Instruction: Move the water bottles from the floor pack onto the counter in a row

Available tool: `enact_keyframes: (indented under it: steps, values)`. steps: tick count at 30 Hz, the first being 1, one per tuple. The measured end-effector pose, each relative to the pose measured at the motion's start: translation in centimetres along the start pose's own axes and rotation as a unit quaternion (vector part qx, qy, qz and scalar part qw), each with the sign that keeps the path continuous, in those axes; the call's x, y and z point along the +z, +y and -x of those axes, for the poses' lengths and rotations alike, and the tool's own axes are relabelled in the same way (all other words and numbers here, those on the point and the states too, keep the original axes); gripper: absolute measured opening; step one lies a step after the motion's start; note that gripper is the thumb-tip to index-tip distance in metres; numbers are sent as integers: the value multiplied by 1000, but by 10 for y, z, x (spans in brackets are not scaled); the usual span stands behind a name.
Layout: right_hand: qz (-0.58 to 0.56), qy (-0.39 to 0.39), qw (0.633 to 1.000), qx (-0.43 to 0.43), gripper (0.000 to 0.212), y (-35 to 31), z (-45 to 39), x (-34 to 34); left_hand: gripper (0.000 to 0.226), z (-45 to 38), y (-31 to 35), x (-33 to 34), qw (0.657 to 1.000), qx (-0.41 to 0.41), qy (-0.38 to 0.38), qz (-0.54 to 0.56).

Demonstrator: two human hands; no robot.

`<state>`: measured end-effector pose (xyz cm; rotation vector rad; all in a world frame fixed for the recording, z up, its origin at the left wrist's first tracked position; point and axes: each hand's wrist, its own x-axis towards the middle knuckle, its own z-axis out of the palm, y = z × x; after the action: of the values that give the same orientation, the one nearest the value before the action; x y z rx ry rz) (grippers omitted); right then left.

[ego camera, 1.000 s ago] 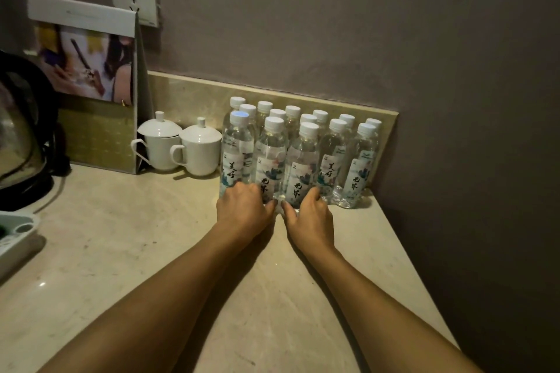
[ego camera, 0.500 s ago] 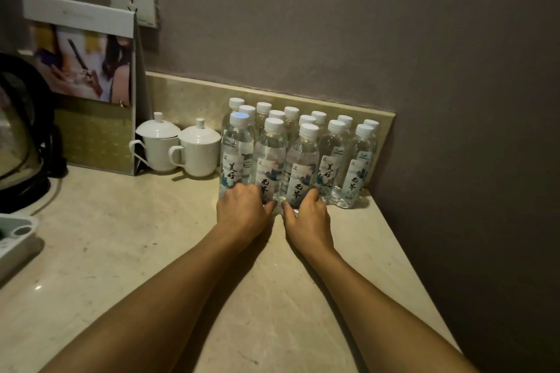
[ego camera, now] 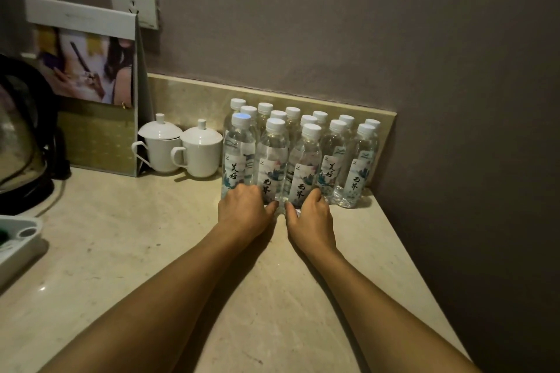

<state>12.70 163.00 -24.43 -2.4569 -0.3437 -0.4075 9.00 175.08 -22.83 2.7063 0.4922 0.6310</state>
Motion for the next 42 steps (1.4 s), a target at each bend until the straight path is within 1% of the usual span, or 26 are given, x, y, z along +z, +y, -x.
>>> enact_keyframes:
  steps: [7, 11, 12, 14, 17, 19, 21, 24, 27, 30, 35, 42]
  values:
    - [-1, -8, 1000, 5, 62, 1, 0, -1, 50, 0, -9, -12, 999, -1, -8, 34]
    - [-15, -12, 1000, 16, 67, 2, -1, 0, 69, 1, -22, -12, 998, 3, 22, 51]
    - [-19, -12, 1000, 18, 69, 2, -1, 1, 68, 2, -24, -14, 999, 2, 24, 49]
    - [-19, -12, 1000, 20, 72, 3, -2, 1, 57, 5, -26, -21, 999, -5, 28, 45]
    - [-18, -15, 999, 23, 74, 2, -2, 0, 46, 5, -37, -27, 996, -21, 55, 71]
    - [-16, -9, 1000, 22, 73, 2, -2, 0, 49, 4, -46, -29, 995, -33, 69, 69]
    - [-14, -10, 1000, 26, 72, 3, -3, 0, 51, 2, -51, -28, 994, -47, 65, 73]
    - [-25, -13, 999, 38, 75, 5, -5, 1, 53, -3, -54, -28, 988, -67, 44, 133]
    - [-19, -13, 999, 42, 74, 5, -7, 1, 53, -6, -53, -25, 985, -58, 25, 159]
    - [-21, -12, 999, 41, 74, 5, -7, 1, 49, -5, -51, -24, 982, -50, 34, 176]
    - [-26, -5, 999, 46, 65, 4, -7, 2, 49, -4, -50, -25, 978, -46, 44, 197]
    - [-38, 3, 998, 56, 70, 6, -8, 4, 48, -5, -48, -22, 977, -38, 45, 203]
